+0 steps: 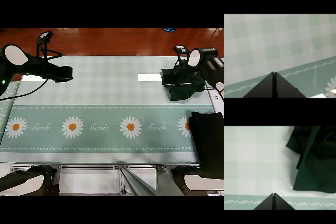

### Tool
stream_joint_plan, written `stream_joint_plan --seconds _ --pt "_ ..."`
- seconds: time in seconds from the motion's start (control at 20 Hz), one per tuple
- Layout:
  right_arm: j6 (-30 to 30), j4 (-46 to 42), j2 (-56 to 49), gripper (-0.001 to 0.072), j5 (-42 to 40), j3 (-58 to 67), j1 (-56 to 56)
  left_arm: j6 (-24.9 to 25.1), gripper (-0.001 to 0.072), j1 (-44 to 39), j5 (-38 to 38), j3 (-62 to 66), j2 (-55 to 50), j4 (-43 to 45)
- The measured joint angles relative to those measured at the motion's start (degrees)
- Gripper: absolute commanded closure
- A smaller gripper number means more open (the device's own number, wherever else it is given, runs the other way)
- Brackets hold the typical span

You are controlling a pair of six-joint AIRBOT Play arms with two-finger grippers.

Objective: Fold the shirts.

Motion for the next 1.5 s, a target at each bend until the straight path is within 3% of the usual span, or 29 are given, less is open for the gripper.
stream_joint_plan --seconds 0.2,0.4,0.45,0.5,0.55,0.6,0.65,0.8,0.95,1.05,1.25,1.5 --pt "0.04 0.09 -0.02 0.0693 -1.68 0.00 0.00 0.00 0.0686 0.00 2.86 0.00 0.00 0.00" --pt "0.09 0.00 -0.02 0.0693 -8.41 0.00 0.00 0.00 0.0684 -0.17 9.42 0.00 -0.28 -0.11" --pt "0.09 -0.04 -0.02 0.0693 -10.84 0.00 0.00 0.00 0.0634 -0.20 11.43 0.00 -0.44 -0.15" --pt "0.09 -0.07 -0.02 0.0693 -13.03 0.00 0.00 0.00 0.0457 -0.20 13.46 0.00 -0.63 -0.15" --pt "0.09 0.00 -0.02 0.0692 -15.30 0.00 0.00 -0.02 0.0230 -0.17 15.74 0.00 -0.85 -0.15" --pt "0.07 0.15 -0.02 0.0619 -17.73 0.00 0.00 -0.04 0.0204 -0.15 17.81 0.00 -1.14 -0.20" --pt "0.11 0.42 0.00 0.0306 -20.83 0.04 0.00 -0.02 0.0204 -0.11 20.04 0.00 -1.51 -0.20" --pt "0.11 -3.74 0.55 0.0295 -28.26 2.27 -0.55 0.02 0.0204 1.25 26.14 0.07 -2.21 0.13" --pt "3.10 -12.83 0.92 0.0299 -27.56 5.99 -4.11 -1.31 0.0204 5.51 28.57 0.09 -2.49 0.98" --pt "5.53 -14.23 0.33 0.0305 -24.94 6.51 -9.14 -3.08 0.0204 8.57 27.82 0.04 -3.23 1.36" --pt "6.21 -2.82 -4.52 0.0305 -22.67 5.46 -19.45 -4.72 0.0204 11.34 23.98 -0.02 -6.40 1.57" --pt "4.35 6.91 -13.07 0.0306 -22.60 5.09 -23.89 -5.38 0.0204 10.67 22.49 -0.04 -10.86 1.55"
